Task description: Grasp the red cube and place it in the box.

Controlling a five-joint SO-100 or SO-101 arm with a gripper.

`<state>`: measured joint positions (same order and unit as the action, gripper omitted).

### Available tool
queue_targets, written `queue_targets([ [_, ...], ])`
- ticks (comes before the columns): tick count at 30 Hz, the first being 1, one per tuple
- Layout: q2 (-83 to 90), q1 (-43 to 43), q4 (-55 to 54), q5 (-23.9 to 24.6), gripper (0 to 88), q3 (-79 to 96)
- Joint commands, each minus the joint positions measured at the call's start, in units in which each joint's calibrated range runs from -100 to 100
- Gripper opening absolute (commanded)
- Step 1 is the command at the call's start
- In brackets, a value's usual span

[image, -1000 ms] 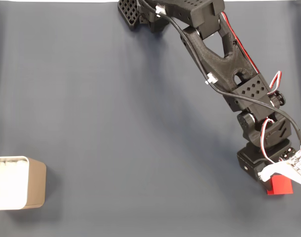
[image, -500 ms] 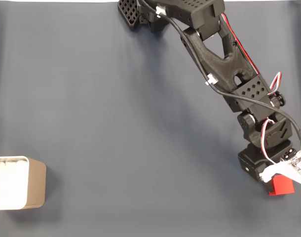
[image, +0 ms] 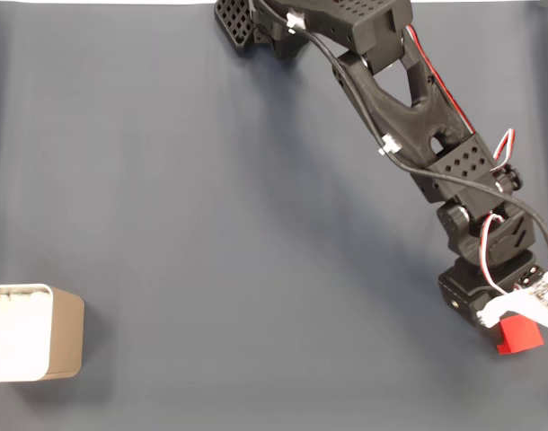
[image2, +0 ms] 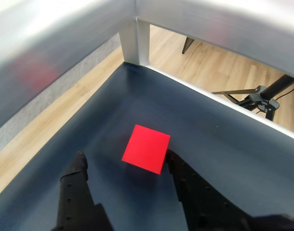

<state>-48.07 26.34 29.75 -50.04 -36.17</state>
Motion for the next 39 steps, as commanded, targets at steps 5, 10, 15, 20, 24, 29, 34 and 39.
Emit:
queue_targets([
  [5,0.7,1.6,-1.5,0.7,37.2,-3.5],
  [10,0.5,1.8,-2.0,0.6,37.2,-3.7],
  [15,0.5,1.9,-2.8,0.4,37.3,-3.7],
  [20,0.6,2.1,-2.8,0.5,37.2,-3.7],
  [24,0.9,2.3,-2.4,0.5,33.9,-3.3],
  [29,1.4,2.3,-2.3,0.2,24.2,-3.1],
  [34,1.9,2.2,-2.3,-0.1,17.5,-2.7],
  [39,2.5,2.2,-2.0,-0.4,12.7,-2.0],
])
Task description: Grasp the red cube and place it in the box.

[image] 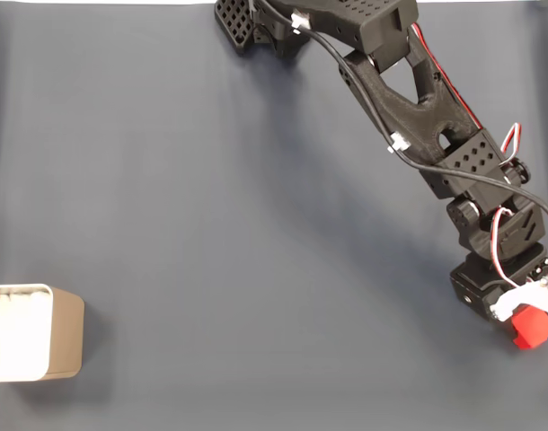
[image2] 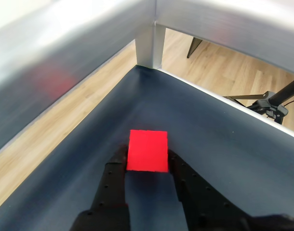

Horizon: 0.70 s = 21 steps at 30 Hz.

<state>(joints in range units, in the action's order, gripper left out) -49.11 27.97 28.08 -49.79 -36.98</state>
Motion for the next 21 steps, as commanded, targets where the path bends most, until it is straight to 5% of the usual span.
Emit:
queue_targets([
  [1,3.6,0.6,-0.1,-0.8,11.9,-1.2],
  [21,7.2,-0.1,1.8,-1.6,4.8,1.1],
])
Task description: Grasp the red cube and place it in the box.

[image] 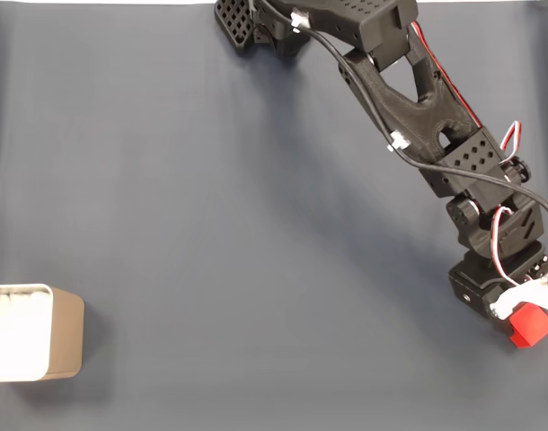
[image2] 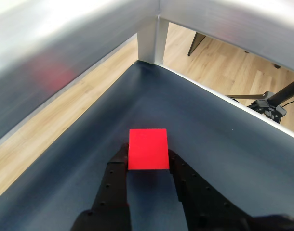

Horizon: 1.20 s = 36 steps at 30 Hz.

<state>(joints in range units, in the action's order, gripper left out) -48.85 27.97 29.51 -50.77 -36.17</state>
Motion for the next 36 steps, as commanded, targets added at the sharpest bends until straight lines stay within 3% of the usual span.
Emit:
queue_targets([
  [1,7.5,-0.3,0.4,-0.6,4.7,0.9],
  [36,44.6,-9.9,3.7,-0.3,1.7,30.5],
])
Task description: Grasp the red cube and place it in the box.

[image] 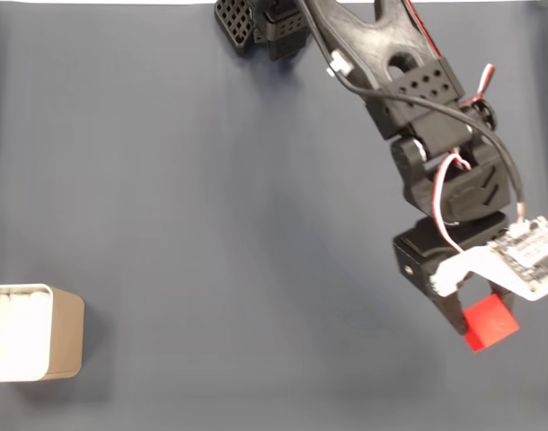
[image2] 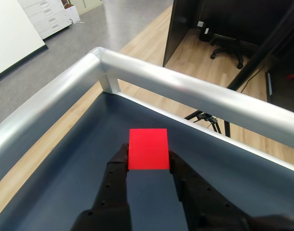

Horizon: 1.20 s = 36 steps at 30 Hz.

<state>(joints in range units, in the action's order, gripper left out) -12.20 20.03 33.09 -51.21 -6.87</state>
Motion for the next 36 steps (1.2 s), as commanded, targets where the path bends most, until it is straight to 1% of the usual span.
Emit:
queue_targets([
  [1,9.0,-2.4,0.3,0.1,1.6,1.9],
  [25,23.3,-17.0,2.2,-0.3,1.4,12.1],
  [36,22.6,-24.1,2.3,0.0,1.4,11.5],
])
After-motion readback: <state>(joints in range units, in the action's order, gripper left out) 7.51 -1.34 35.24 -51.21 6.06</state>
